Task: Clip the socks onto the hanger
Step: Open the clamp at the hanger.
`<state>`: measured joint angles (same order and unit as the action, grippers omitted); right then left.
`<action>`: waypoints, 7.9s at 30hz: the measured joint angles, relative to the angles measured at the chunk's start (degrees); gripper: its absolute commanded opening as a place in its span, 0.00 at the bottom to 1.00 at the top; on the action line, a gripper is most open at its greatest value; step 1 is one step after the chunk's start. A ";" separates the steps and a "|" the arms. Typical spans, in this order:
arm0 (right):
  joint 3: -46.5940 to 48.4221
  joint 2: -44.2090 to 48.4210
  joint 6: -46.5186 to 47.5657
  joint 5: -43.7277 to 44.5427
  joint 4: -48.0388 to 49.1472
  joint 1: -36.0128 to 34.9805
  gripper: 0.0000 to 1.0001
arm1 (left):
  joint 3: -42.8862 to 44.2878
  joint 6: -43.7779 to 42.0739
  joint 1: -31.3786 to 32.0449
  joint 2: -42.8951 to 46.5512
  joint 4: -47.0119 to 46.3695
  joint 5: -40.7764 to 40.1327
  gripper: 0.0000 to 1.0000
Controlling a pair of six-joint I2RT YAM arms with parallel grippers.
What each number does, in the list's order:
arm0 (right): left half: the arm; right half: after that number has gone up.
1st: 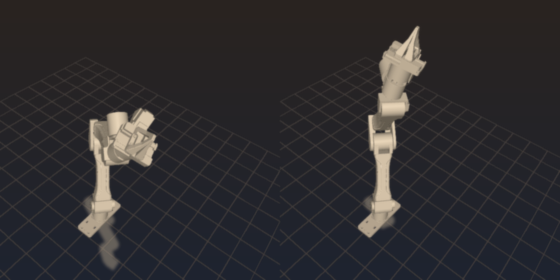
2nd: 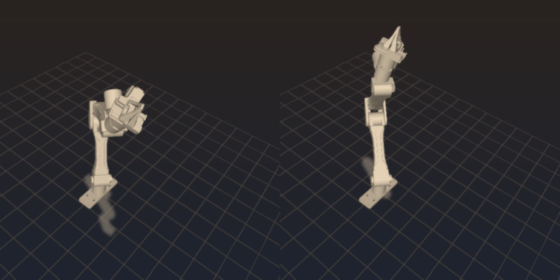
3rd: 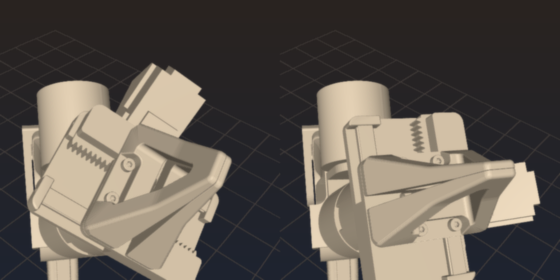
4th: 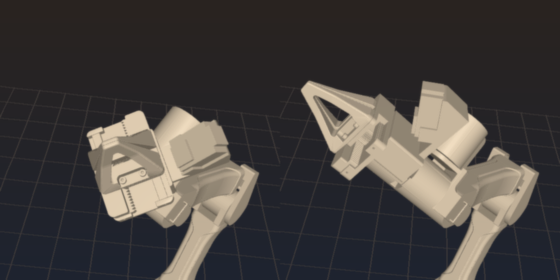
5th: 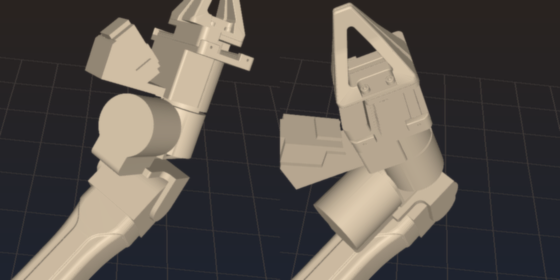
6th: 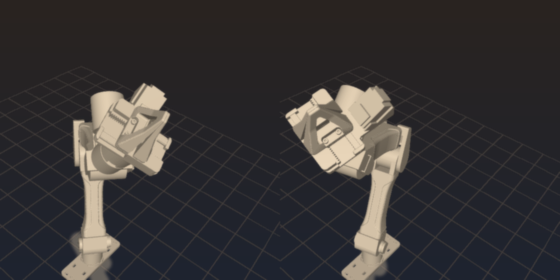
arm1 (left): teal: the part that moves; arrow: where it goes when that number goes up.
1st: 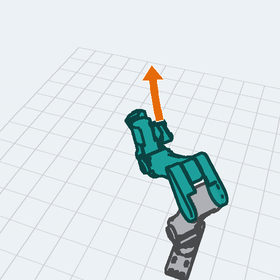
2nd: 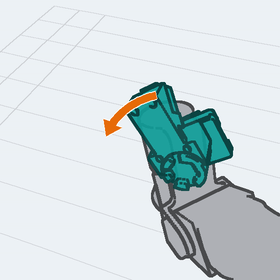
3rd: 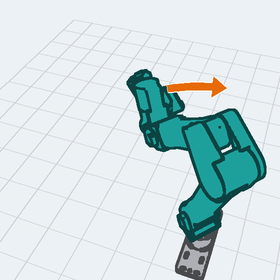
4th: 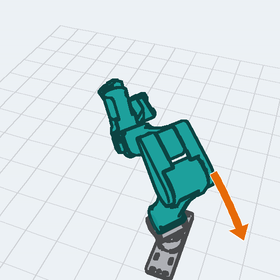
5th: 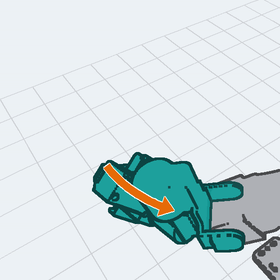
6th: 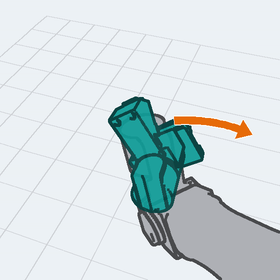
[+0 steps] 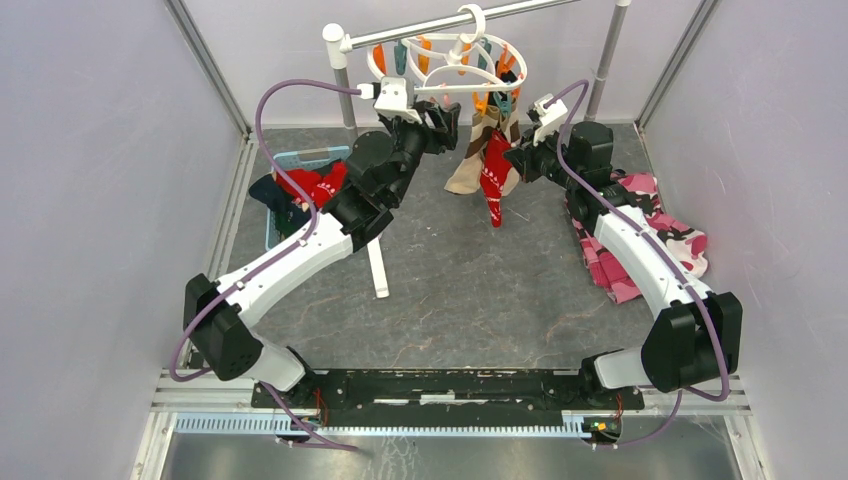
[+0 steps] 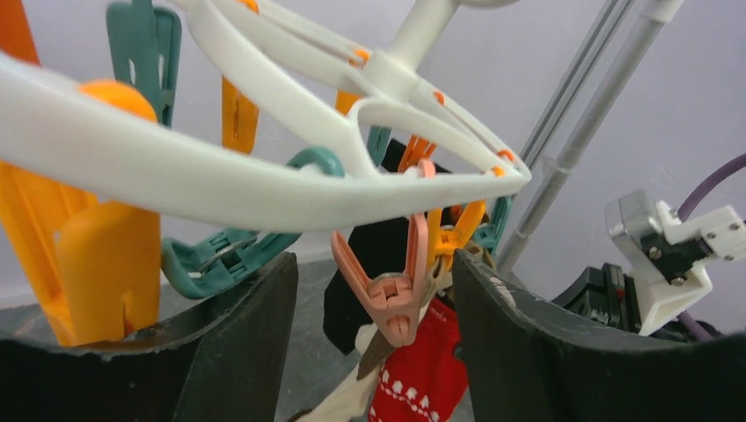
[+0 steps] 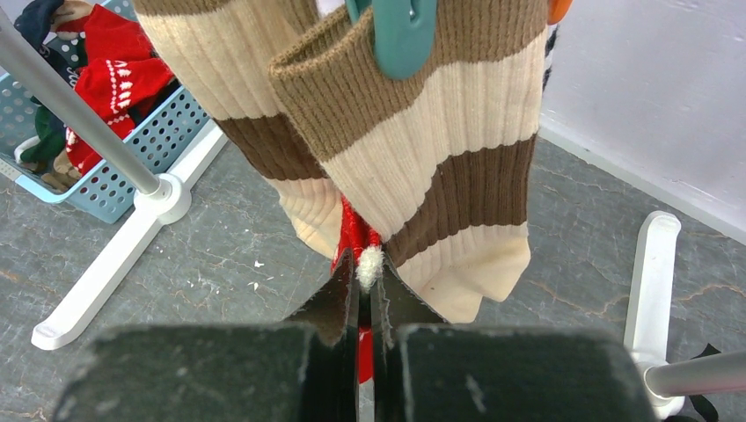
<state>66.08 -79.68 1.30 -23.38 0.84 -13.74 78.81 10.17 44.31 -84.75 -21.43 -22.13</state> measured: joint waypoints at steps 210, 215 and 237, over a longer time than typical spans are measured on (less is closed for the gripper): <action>-0.39 0.98 -1.97 -2.25 0.00 1.14 0.00 | 14.60 -6.47 4.59 -5.09 10.23 -10.40 0.36; -0.66 1.01 -2.03 -2.29 0.00 1.16 0.00 | 14.67 -6.47 4.57 -5.09 10.69 -10.51 0.48; -0.76 1.01 -2.12 -2.32 0.02 1.38 0.00 | 16.15 -6.51 4.76 -5.09 12.83 -11.21 0.09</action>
<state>65.32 -78.67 -0.82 -25.69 0.86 -12.36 94.96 3.66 49.08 -89.84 -8.60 -33.34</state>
